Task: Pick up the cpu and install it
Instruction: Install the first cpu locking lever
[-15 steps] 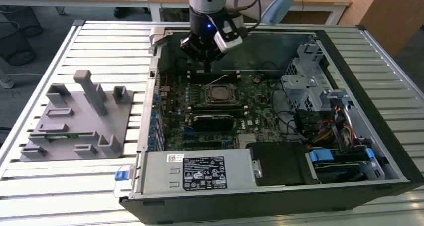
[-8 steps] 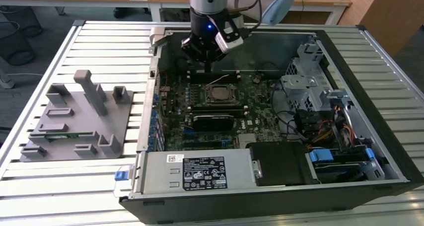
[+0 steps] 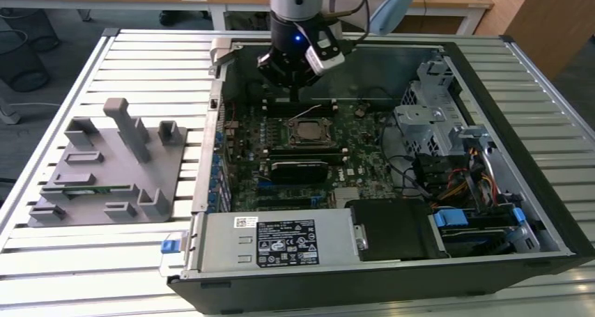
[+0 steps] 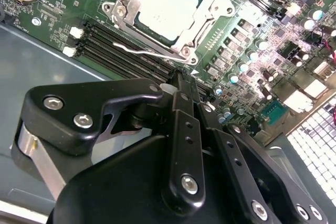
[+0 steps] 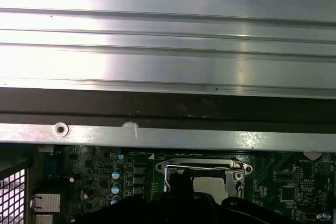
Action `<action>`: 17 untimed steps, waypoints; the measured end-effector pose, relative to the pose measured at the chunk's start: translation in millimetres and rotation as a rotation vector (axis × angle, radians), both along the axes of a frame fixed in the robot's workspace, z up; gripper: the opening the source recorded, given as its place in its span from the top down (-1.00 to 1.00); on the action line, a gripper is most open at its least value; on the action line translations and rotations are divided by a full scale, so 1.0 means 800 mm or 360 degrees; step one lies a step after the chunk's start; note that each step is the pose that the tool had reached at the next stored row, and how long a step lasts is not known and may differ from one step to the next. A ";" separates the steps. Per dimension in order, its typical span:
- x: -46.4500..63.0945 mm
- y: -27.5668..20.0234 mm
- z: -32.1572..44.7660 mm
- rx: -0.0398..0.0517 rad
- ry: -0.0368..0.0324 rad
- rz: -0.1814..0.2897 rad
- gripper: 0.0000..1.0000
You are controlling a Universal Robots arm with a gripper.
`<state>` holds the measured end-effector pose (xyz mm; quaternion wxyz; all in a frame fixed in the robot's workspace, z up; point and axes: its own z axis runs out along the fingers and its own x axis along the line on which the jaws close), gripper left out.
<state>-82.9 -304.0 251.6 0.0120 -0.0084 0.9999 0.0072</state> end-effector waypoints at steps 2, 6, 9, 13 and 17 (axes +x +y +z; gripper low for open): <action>0.001 0.0000 -0.0003 0.0000 0.0000 0.0000 0.79; 0.003 0.0000 -0.0007 0.0000 0.0000 0.0000 0.54; 0.003 0.0001 -0.0009 0.0000 0.0000 0.0000 0.30; 0.003 0.0001 -0.0019 0.0000 0.0000 0.0000 0.06; 0.003 0.0001 -0.0035 0.0000 0.0000 0.0000 0.08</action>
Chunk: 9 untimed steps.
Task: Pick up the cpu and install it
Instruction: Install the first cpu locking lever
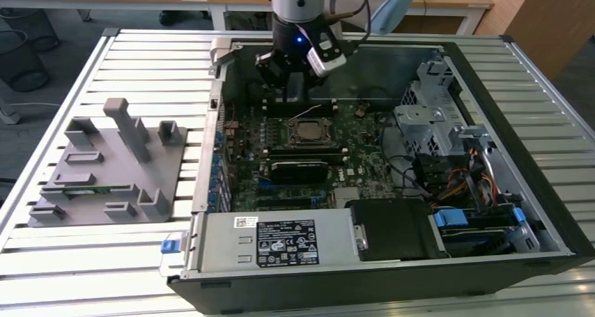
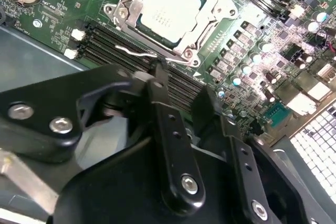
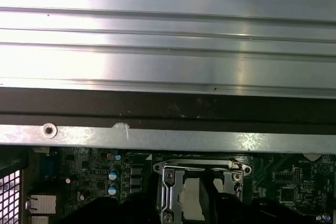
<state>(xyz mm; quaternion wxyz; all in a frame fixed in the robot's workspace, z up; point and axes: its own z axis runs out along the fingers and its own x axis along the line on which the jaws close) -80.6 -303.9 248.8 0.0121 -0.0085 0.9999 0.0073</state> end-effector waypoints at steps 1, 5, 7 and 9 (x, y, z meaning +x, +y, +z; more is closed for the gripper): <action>0.000 0.0000 -0.0002 0.0000 0.0000 0.0000 0.08; 0.000 0.0000 -0.0009 0.0000 0.0000 0.0000 0.45; 0.001 0.0000 -0.0012 0.0000 0.0000 0.0000 0.57; 0.003 0.0000 -0.0015 0.0000 0.0000 0.0000 0.69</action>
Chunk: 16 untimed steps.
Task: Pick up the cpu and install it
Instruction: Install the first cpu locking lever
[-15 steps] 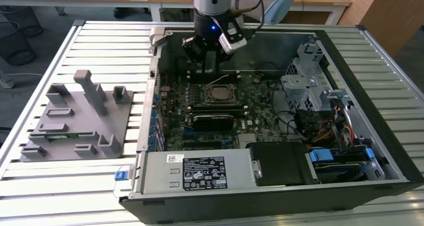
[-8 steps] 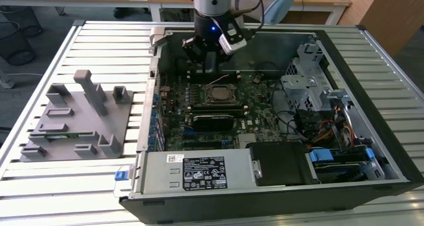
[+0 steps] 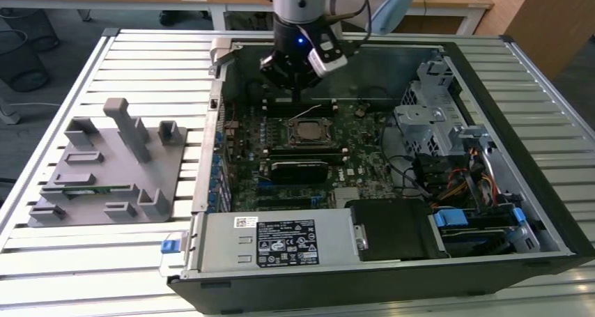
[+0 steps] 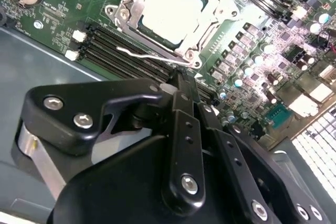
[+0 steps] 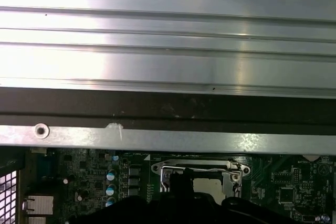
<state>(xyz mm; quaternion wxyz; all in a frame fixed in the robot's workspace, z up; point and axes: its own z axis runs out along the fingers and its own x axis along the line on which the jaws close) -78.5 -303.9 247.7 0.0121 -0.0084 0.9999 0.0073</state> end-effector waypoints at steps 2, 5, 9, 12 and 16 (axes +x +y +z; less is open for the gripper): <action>0.002 0.0000 -0.0004 0.0000 0.0000 0.0000 0.79; 0.004 0.0000 -0.0010 0.0000 0.0000 0.0000 0.79; 0.004 0.0000 -0.0017 -0.0001 0.0000 0.0000 0.79; 0.004 0.0000 -0.0024 -0.0001 0.0000 0.0000 0.79; 0.004 0.0000 -0.0040 -0.0002 0.0000 0.0000 0.79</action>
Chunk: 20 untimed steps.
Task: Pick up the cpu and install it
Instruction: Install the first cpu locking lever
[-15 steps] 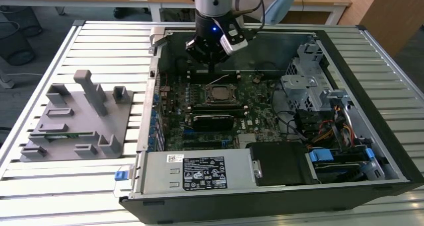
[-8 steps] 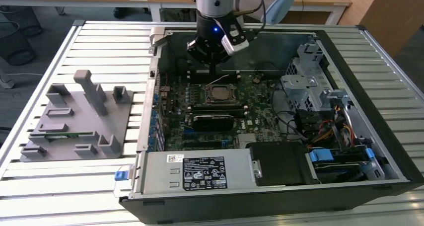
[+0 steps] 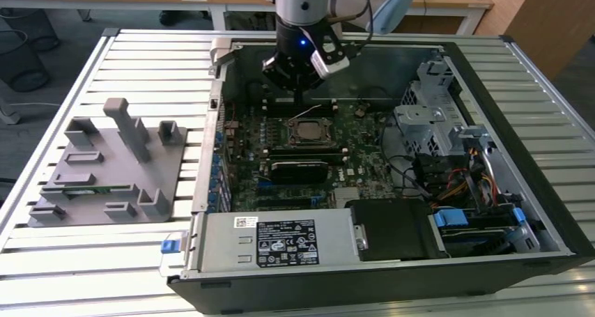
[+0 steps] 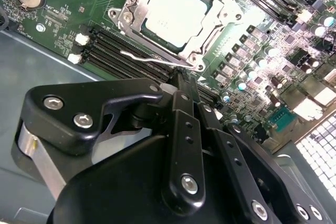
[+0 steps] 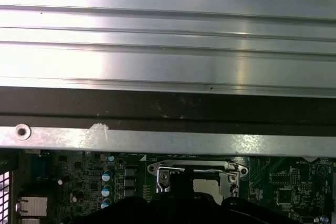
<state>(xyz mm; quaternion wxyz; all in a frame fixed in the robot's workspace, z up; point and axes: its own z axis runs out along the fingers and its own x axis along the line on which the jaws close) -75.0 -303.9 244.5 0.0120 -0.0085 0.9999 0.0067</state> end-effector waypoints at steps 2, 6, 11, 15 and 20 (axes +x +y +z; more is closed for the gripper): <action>0.000 0.0000 -0.0005 0.0000 0.0000 0.0000 0.79; 0.001 0.0000 -0.0014 0.0000 0.0000 0.0000 0.79; 0.002 0.0001 -0.0027 0.0000 0.0000 0.0000 0.79; 0.005 0.0002 -0.0038 0.0000 0.0000 0.0000 0.79; 0.010 0.0019 -0.0065 -0.0001 0.0000 0.0000 0.79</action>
